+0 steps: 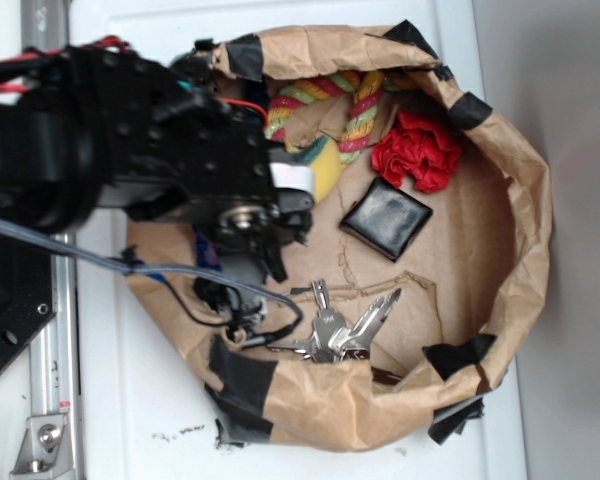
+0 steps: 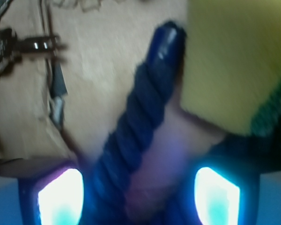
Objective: Grab the blue rope.
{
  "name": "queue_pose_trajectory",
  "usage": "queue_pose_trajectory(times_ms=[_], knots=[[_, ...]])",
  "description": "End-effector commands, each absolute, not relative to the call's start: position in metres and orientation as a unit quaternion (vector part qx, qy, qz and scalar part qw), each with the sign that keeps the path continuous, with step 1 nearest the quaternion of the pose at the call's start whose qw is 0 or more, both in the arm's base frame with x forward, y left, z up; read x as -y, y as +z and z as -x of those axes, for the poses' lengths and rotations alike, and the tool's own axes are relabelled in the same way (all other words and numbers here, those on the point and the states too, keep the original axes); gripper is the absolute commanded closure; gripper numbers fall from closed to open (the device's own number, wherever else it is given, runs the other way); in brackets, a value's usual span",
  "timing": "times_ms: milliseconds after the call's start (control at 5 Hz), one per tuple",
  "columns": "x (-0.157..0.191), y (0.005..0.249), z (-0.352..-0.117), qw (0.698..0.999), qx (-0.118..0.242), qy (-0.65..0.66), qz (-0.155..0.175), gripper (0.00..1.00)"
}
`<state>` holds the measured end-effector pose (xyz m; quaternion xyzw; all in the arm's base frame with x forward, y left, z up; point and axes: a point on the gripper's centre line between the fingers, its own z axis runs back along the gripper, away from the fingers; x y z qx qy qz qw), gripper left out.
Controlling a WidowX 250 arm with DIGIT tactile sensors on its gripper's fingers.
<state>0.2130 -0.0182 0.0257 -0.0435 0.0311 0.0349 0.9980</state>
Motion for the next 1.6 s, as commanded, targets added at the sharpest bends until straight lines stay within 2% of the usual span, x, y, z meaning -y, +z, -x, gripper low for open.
queue_pose_trajectory(times_ms=[0, 200, 400, 600, 800, 1000, 1200, 1400], knots=[[0.021, 0.034, -0.217, 0.997, -0.003, 0.03, 0.066, 0.0], [0.03, 0.029, -0.217, 0.994, 0.005, 0.003, 0.106, 0.0], [0.04, 0.03, -0.219, 0.993, 0.031, -0.029, 0.111, 0.0], [0.032, 0.032, -0.226, 0.993, 0.057, -0.01, 0.103, 0.0], [0.007, 0.028, -0.235, 0.994, 0.044, 0.044, 0.092, 0.0], [-0.007, 0.021, -0.238, 0.993, 0.038, 0.057, 0.094, 0.0], [0.001, 0.024, -0.246, 0.997, 0.029, 0.039, 0.063, 0.0], [0.001, 0.027, -0.25, 0.997, 0.032, 0.04, 0.065, 0.55]])
